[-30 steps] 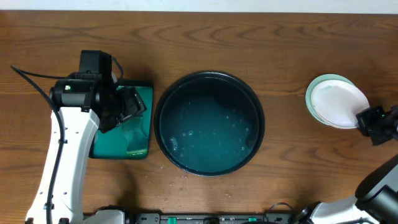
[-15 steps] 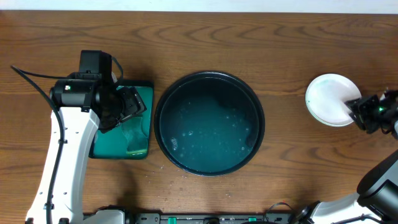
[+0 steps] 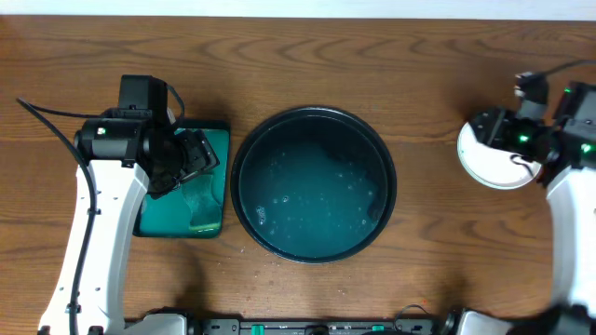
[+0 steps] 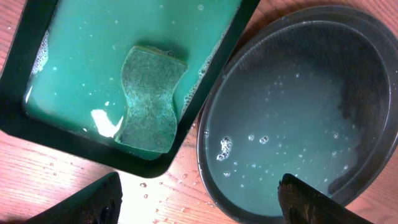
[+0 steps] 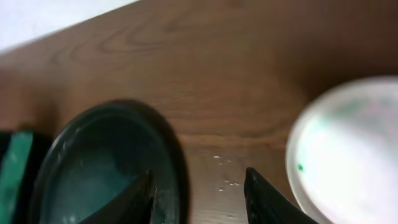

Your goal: Clean dirty plates on tray and stack at the side

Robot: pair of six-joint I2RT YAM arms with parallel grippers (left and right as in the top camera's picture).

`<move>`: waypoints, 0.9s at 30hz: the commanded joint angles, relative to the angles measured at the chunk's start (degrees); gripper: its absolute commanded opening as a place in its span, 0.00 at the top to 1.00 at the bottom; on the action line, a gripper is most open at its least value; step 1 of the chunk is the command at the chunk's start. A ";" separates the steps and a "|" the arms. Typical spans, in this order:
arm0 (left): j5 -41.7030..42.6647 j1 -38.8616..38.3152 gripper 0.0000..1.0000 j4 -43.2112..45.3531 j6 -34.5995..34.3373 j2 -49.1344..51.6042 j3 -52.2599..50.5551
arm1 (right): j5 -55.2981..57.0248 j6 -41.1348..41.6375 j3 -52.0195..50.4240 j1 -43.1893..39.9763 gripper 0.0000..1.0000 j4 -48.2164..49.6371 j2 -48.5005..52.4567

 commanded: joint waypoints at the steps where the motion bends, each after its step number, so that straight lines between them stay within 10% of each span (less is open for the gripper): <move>1: -0.17 0.20 0.19 -0.33 -0.52 -0.61 0.11 | 8.44 -4.72 0.17 6.93 0.55 -1.90 -7.80; 11: -0.17 0.20 0.19 -0.33 -0.52 -0.61 0.13 | 5.16 -4.96 0.17 21.92 0.41 -17.55 -24.26; 12: -0.17 0.20 0.19 -0.33 -0.52 -0.61 0.11 | 4.98 -3.41 0.17 22.77 0.36 -19.19 -25.62; 13: -0.17 0.20 0.19 -0.33 -0.52 -0.61 0.13 | 5.14 -0.39 0.17 23.61 0.01 -20.83 -27.30; 27: -0.17 0.20 0.19 -0.33 -0.52 -0.61 0.13 | 5.03 5.05 0.15 24.13 0.01 -40.39 -36.37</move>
